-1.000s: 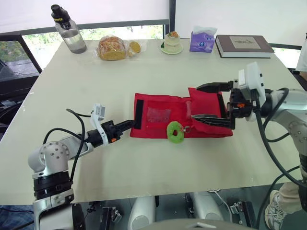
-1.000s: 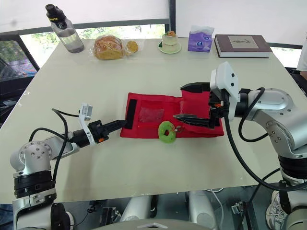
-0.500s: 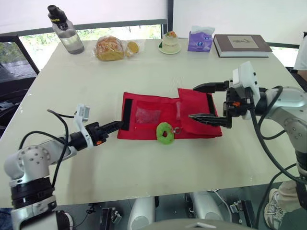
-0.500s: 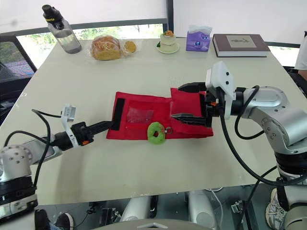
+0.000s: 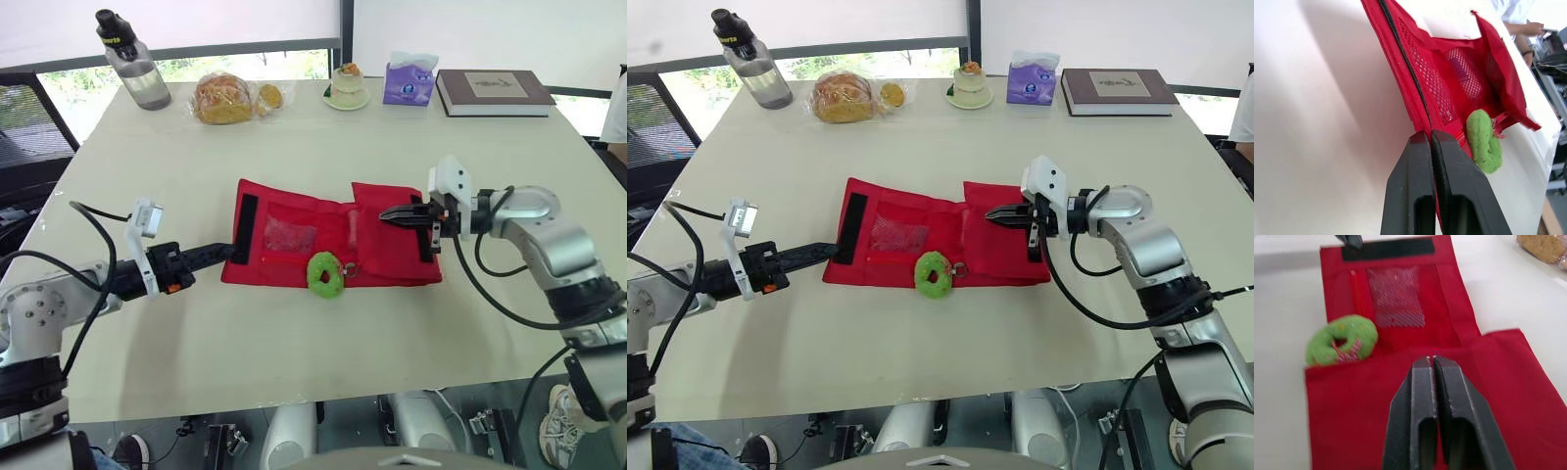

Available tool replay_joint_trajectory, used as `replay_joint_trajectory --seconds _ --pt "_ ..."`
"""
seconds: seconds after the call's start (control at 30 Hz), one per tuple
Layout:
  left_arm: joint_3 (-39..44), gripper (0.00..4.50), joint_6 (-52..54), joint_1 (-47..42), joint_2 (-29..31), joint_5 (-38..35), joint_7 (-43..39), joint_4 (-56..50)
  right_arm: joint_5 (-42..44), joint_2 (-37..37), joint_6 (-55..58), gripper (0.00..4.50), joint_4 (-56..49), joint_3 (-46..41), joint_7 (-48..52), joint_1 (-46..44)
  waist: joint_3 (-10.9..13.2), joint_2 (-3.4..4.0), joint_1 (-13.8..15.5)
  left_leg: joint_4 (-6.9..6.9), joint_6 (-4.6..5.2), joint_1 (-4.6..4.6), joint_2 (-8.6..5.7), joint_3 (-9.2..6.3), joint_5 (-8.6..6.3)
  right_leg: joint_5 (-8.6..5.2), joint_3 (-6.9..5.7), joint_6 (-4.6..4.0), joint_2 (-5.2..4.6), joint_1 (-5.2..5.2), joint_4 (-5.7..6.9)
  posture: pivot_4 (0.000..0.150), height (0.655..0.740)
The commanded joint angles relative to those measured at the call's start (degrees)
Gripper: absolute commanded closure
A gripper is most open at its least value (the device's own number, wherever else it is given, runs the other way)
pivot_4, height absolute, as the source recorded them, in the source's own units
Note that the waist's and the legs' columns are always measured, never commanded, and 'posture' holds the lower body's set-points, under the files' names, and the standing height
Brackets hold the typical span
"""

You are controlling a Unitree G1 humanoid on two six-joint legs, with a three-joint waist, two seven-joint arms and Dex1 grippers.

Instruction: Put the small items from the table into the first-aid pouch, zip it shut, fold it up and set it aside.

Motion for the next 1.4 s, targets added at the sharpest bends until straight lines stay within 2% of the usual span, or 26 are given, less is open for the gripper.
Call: replay_joint_trajectory --seconds 0.03,0.23,0.43,0.57,0.83,1.1,1.4 --pt "-1.2 4.50 -3.8 -1.1 3.4 2.7 -5.0 2.2 -3.1 3.0 -8.4 4.45 8.9 -0.2 1.9 -2.7 0.0 0.00 0.0 -0.02 0.00 0.03 0.00 0.01 0.00 0.00 0.00 0.00 0.00 0.00 0.01 0.150 0.7400" --pt "-2.2 4.50 -6.9 -3.0 3.9 3.5 -9.2 1.2 -8.2 5.8 -15.5 4.45 18.6 1.6 4.5 -4.3 0.0 0.02 0.1 -0.02 -0.01 -0.01 0.00 0.01 0.00 0.00 0.00 0.00 -0.02 0.00 -0.01 0.150 0.7400" --pt "-4.0 4.50 -4.0 -10.7 2.2 -0.4 -8.6 -3.3 -11.6 8.3 -19.6 4.45 24.3 2.0 4.8 -5.4 0.0 0.01 0.3 0.06 -0.03 0.00 -0.01 -0.11 0.02 0.01 -0.09 0.01 0.00 0.06 0.05 0.150 0.7400" --pt "-5.6 4.50 -1.8 -17.0 -0.8 -4.3 -8.0 -6.2 -13.0 9.4 -21.4 4.45 26.9 2.1 5.0 -5.3 0.0 -0.03 0.2 0.07 -0.03 0.01 -0.02 -0.12 0.02 0.01 -0.09 0.02 0.00 0.09 0.05 0.150 0.7400" --pt "-12.8 4.50 -3.0 -26.3 -8.5 -5.3 -8.3 -8.1 -14.2 10.8 -23.2 4.45 30.2 1.9 4.8 -5.5 0.0 -0.05 0.0 0.07 -0.03 0.10 -0.03 -0.13 0.02 0.02 -0.07 0.02 0.03 0.16 0.09 0.150 0.7400" --pt "-20.9 4.50 -6.6 -32.1 -18.0 -1.9 -10.8 -4.9 -15.3 11.5 -23.6 4.45 31.7 1.6 4.1 -5.4 0.0 -0.05 0.0 0.12 -0.03 0.10 -0.07 -0.16 0.03 0.02 -0.07 0.02 0.03 0.20 0.09 0.150 0.7400" --pt "-26.3 4.50 -11.6 -33.8 -23.7 4.3 -13.5 1.0 -15.3 11.8 -22.3 4.45 29.4 0.9 2.8 -4.2 -0.1 -0.03 0.1 0.12 -0.03 0.18 -0.09 -0.17 0.03 0.02 -0.06 0.02 0.03 0.28 0.10 0.150 0.7400"
